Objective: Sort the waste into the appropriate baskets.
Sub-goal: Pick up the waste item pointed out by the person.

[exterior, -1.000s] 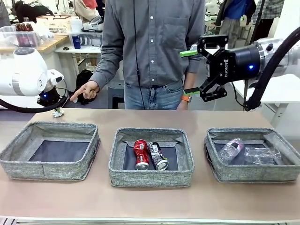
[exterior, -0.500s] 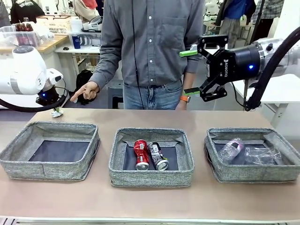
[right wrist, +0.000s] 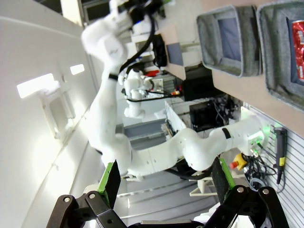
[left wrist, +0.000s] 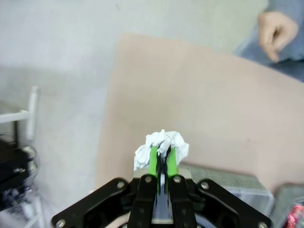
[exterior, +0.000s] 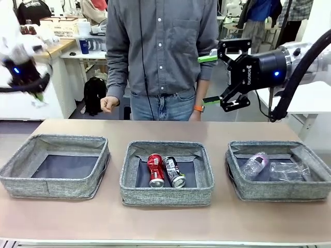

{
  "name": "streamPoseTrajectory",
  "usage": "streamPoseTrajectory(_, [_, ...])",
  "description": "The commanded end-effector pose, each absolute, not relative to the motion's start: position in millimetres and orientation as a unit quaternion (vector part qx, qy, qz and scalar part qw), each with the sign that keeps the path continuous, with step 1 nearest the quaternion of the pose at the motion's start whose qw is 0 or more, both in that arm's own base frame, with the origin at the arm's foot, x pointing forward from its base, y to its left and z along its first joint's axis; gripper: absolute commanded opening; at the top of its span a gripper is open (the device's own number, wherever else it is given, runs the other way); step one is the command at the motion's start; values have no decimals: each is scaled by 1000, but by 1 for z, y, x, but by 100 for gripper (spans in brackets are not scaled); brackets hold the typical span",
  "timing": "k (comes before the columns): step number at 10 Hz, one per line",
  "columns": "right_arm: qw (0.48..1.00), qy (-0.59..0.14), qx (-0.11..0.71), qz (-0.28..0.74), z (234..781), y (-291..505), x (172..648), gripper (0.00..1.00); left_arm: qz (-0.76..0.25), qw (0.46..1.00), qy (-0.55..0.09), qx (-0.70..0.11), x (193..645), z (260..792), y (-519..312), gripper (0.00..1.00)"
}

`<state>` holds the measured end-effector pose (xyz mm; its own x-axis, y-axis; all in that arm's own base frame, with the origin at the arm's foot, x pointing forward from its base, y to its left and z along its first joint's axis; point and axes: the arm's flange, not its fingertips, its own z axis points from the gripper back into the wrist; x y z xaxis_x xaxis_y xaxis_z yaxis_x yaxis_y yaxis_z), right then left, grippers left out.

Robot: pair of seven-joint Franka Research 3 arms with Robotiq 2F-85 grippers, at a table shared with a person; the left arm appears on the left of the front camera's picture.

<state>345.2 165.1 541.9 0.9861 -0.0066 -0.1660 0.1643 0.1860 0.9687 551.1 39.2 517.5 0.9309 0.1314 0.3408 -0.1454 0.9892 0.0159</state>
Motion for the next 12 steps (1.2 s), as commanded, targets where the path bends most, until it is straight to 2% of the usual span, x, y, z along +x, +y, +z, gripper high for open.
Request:
streamPoseTrajectory(1, [769,66,633,-54,544,164,345,100,44,975,-211,-52,474,566,16,0])
streamPoseTrajectory(2, [769,66,633,-54,544,164,345,100,119,976,-174,-62,443,582,4,0])
streamPoseTrajectory(4, [769,66,633,-54,544,164,345,100,55,982,-139,-111,383,591,-12,0])
streamPoseTrajectory(5, [769,66,633,-54,544,164,345,100,-116,973,-191,-59,366,576,-8,0])
streamPoseTrajectory(6, [769,66,633,-54,544,164,345,100,70,982,-155,-85,400,603,-13,0])
streamPoseTrajectory(9, [769,66,633,-54,544,164,345,100,70,982,-155,-85,400,603,-13,0])
streamPoseTrajectory(10, [768,62,635,-56,542,165,345,100,44,984,-153,-82,387,597,-10,3])
streamPoseTrajectory(11, [779,-29,622,-71,571,134,342,100,75,984,-142,-78,382,616,-42,3])
streamPoseTrajectory(12, [785,-64,610,-86,584,93,336,100,48,983,-149,-95,367,645,-80,3])
